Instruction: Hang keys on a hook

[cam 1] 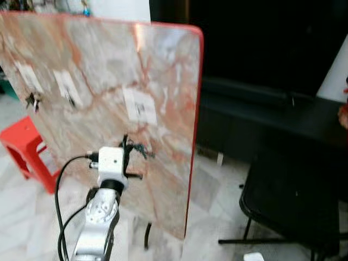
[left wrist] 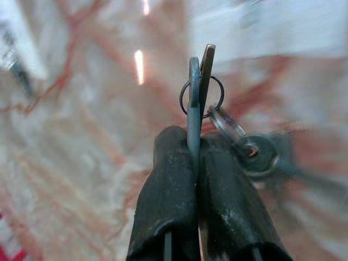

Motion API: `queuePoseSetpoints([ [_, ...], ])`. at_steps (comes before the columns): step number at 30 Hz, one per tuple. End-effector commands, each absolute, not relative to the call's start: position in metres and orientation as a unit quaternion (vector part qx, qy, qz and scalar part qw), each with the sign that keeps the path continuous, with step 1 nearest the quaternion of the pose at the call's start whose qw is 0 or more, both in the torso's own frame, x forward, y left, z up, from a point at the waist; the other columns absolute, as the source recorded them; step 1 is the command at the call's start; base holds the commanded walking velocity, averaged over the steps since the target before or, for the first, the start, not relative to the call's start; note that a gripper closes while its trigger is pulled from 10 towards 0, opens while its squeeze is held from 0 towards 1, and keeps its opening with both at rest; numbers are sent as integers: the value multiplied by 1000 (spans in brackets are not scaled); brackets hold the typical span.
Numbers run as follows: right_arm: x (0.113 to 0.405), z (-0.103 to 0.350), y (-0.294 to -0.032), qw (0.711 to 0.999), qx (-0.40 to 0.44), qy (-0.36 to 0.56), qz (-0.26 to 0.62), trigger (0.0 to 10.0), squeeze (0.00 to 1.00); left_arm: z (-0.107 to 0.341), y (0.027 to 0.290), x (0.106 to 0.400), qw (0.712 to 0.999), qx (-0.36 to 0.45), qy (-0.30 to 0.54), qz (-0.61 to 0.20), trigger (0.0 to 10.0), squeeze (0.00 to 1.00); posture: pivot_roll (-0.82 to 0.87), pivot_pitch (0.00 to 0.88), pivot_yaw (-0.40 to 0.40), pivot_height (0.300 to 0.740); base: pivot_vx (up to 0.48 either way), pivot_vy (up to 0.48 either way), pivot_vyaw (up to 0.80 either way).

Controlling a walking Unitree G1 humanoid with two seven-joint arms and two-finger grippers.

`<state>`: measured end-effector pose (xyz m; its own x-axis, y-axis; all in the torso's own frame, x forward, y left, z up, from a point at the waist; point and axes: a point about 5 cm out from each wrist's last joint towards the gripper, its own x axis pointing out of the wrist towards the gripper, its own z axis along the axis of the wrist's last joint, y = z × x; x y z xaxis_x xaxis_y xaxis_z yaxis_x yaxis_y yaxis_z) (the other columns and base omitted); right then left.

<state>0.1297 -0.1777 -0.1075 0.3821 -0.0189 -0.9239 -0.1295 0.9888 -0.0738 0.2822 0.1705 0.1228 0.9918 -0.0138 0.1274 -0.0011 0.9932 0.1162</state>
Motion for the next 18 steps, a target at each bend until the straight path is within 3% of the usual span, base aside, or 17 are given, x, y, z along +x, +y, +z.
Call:
queuePoseSetpoints([
  [1,133,-107,-177,831,-68,551,33,10000,0,128,172,283,995,62,-73,-1,10000,0,69,0,-4,740,270,0,0],
  [6,133,-106,-178,831,-68,551,32,10000,0,131,169,281,994,67,-82,-12,10000,0,71,0,-6,740,263,0,0],
  [18,133,-106,-177,832,-68,549,37,10000,0,136,167,279,993,61,-101,-11,10000,0,72,0,-8,740,0,0,0],
])
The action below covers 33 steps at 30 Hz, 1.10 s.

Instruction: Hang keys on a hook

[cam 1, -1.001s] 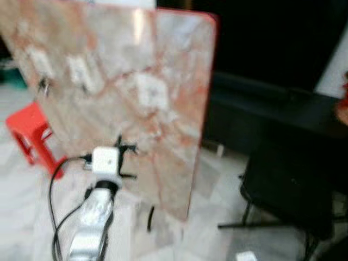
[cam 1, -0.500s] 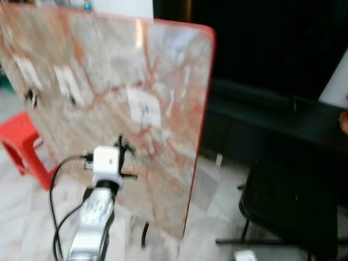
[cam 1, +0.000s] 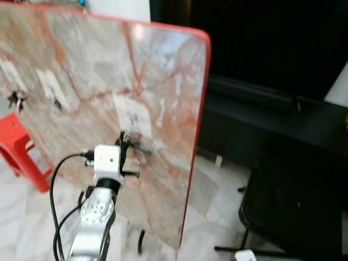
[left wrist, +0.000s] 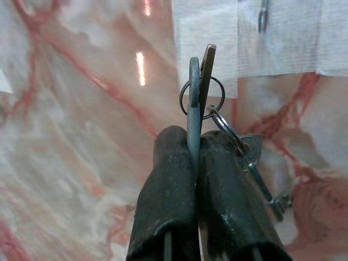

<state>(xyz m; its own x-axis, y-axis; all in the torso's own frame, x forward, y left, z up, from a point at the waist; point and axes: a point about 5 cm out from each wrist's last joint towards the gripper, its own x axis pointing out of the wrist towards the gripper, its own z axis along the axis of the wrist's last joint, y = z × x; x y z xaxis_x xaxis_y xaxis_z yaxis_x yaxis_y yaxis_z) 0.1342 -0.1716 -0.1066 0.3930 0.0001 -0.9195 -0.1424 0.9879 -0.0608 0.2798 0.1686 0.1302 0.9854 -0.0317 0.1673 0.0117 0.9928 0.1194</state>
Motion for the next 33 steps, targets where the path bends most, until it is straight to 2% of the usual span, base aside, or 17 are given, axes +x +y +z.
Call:
queuePoseSetpoints([
  [1,133,-106,-177,832,-68,549,37,10000,0,136,167,279,993,61,-101,-11,10000,0,72,0,-8,740,0,0,0],
  [18,134,-106,-178,832,-73,548,44,10000,0,160,169,278,985,72,-158,3,10000,0,73,0,-12,740,0,0,0],
  [33,135,-106,-177,832,-77,547,49,10000,0,168,165,281,983,74,-170,-1,10000,0,73,0,-12,740,0,0,0],
])
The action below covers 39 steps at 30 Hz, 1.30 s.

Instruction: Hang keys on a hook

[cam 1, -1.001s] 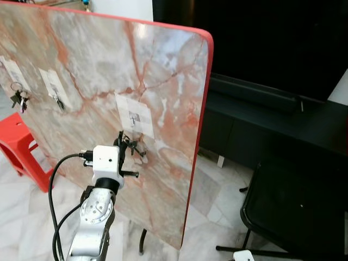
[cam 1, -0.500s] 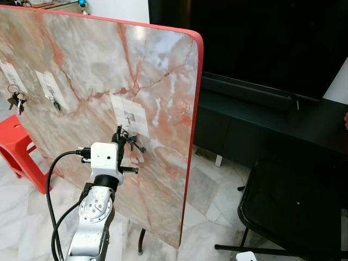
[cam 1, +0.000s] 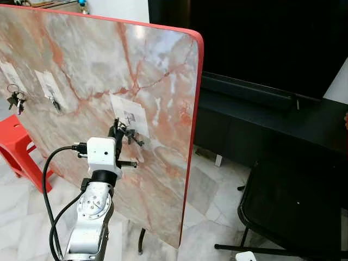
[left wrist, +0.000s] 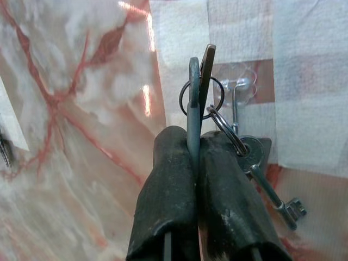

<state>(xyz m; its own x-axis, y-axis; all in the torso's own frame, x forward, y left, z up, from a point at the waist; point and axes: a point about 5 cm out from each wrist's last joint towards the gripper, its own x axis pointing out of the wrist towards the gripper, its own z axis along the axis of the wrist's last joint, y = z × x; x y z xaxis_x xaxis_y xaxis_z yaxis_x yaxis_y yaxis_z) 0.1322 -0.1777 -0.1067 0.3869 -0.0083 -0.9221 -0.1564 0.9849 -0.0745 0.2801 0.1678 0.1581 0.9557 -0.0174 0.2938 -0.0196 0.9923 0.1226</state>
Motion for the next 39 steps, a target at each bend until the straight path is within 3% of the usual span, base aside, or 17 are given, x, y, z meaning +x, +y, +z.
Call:
queuePoseSetpoints([
  [1,135,-106,-177,832,-77,547,49,10000,0,168,165,281,983,74,-170,-2,10000,0,73,0,-12,740,0,0,0],
  [39,137,-105,-176,832,-79,546,53,10000,0,154,158,286,987,89,-130,-25,10000,0,72,0,-13,740,0,0,0],
])
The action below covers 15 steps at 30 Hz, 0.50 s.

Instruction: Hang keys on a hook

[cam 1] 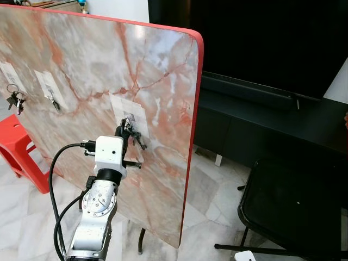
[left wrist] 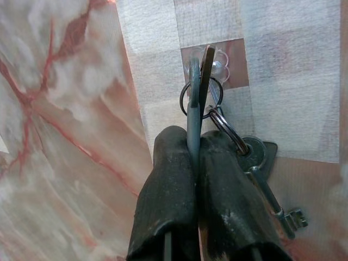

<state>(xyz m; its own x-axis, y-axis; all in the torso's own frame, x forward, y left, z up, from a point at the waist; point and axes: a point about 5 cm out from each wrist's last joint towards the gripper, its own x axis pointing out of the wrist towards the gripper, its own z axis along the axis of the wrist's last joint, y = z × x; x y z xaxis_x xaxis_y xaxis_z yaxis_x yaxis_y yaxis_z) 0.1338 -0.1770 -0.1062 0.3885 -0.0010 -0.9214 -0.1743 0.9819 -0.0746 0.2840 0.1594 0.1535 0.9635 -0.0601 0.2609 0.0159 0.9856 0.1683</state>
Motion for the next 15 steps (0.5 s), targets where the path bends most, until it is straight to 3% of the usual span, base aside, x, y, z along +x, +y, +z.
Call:
queuePoseSetpoints([
  [1,137,-105,-176,832,-78,546,53,10000,0,155,156,287,987,90,-129,-31,10000,0,71,0,-13,740,0,0,0],
  [15,137,-105,-175,833,-76,546,52,10000,0,150,150,284,985,115,-120,-55,10000,0,72,0,-12,740,0,0,0],
])
